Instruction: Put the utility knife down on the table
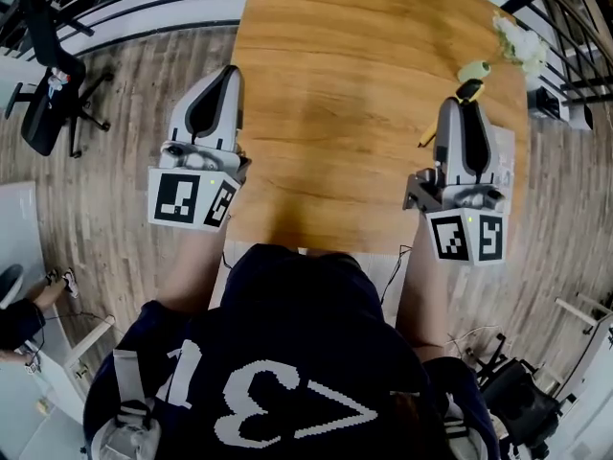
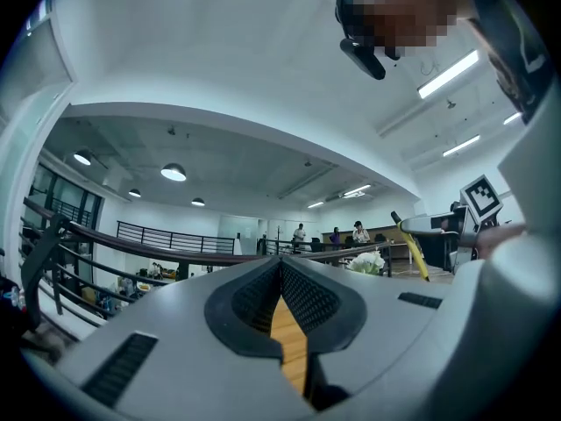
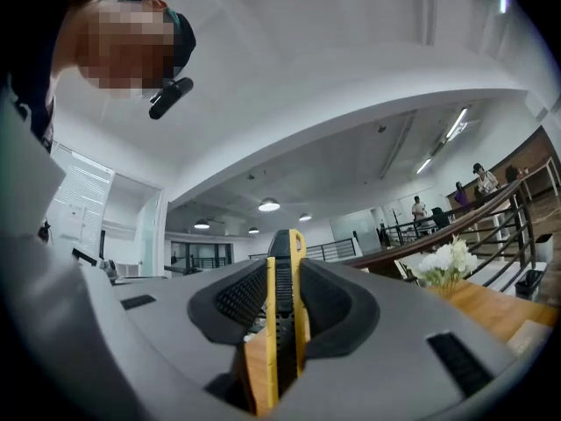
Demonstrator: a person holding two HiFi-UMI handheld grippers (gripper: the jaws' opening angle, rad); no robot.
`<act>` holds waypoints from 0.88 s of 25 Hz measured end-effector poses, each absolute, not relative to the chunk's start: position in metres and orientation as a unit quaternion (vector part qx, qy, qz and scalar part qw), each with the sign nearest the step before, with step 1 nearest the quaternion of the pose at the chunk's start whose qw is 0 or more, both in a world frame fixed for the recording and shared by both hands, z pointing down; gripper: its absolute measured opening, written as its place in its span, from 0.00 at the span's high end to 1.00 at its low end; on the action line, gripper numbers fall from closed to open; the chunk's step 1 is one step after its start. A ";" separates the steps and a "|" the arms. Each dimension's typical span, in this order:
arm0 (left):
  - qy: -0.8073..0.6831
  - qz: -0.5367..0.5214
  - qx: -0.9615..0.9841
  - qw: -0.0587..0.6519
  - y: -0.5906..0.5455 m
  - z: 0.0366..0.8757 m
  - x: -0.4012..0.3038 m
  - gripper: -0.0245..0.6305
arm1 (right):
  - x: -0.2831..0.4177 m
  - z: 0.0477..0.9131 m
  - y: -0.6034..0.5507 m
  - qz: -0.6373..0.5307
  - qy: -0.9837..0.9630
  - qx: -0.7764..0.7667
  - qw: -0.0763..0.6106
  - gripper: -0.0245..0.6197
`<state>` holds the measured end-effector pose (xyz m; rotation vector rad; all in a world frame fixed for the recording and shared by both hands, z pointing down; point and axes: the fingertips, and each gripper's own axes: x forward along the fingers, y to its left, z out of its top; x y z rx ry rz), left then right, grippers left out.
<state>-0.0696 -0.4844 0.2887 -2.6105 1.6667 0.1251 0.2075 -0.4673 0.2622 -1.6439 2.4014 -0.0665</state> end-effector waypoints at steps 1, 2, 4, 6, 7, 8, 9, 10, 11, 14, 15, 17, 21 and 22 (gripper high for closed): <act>0.538 0.036 -0.842 0.016 -0.488 0.296 -0.067 0.94 | 0.207 0.276 -0.474 -0.035 0.821 -0.560 0.104 0.76; 0.537 0.032 -0.843 0.010 -0.492 0.305 -0.063 0.94 | 0.207 0.292 -0.481 -0.051 0.822 -0.560 0.096 0.76; 0.535 0.024 -0.844 -0.003 -0.498 0.324 -0.055 0.94 | 0.209 0.330 -0.494 -0.092 0.820 -0.560 0.080 0.76; 0.532 0.015 -0.846 -0.016 -0.503 0.345 -0.048 0.94 | 0.210 0.371 -0.504 -0.128 0.816 -0.561 0.054 0.76; 0.531 0.010 -0.847 -0.023 -0.505 0.355 -0.044 0.94 | 0.209 0.392 -0.508 -0.143 0.814 -0.561 0.035 0.76; 0.530 0.005 -0.847 -0.030 -0.507 0.365 -0.041 0.94 | 0.208 0.414 -0.511 -0.158 0.813 -0.561 0.016 0.76; 0.530 -0.001 -0.847 -0.037 -0.508 0.374 -0.038 0.94 | 0.206 0.436 -0.512 -0.175 0.811 -0.559 -0.003 0.76; 0.529 -0.006 -0.847 -0.044 -0.508 0.383 -0.036 0.94 | 0.204 0.458 -0.513 -0.193 0.809 -0.555 -0.020 0.76; 0.529 -0.011 -0.847 -0.049 -0.509 0.390 -0.034 0.94 | 0.201 0.480 -0.513 -0.210 0.807 -0.551 -0.036 0.76; 0.529 -0.020 -0.846 -0.061 -0.511 0.407 -0.033 0.94 | 0.190 0.538 -0.512 -0.247 0.800 -0.538 -0.093 0.76; 0.528 -0.023 -0.846 -0.064 -0.511 0.411 -0.033 0.94 | 0.186 0.555 -0.511 -0.252 0.798 -0.534 -0.118 0.76; 0.527 -0.027 -0.847 -0.067 -0.511 0.417 -0.034 0.94 | 0.178 0.584 -0.508 -0.252 0.794 -0.527 -0.168 0.76; 0.529 -0.036 -0.845 -0.071 -0.510 0.425 -0.035 0.94 | 0.168 0.622 -0.502 -0.252 0.783 -0.519 -0.233 0.76; 0.530 -0.037 -0.844 -0.072 -0.509 0.426 -0.036 0.94 | 0.166 0.628 -0.501 -0.255 0.780 -0.518 -0.243 0.76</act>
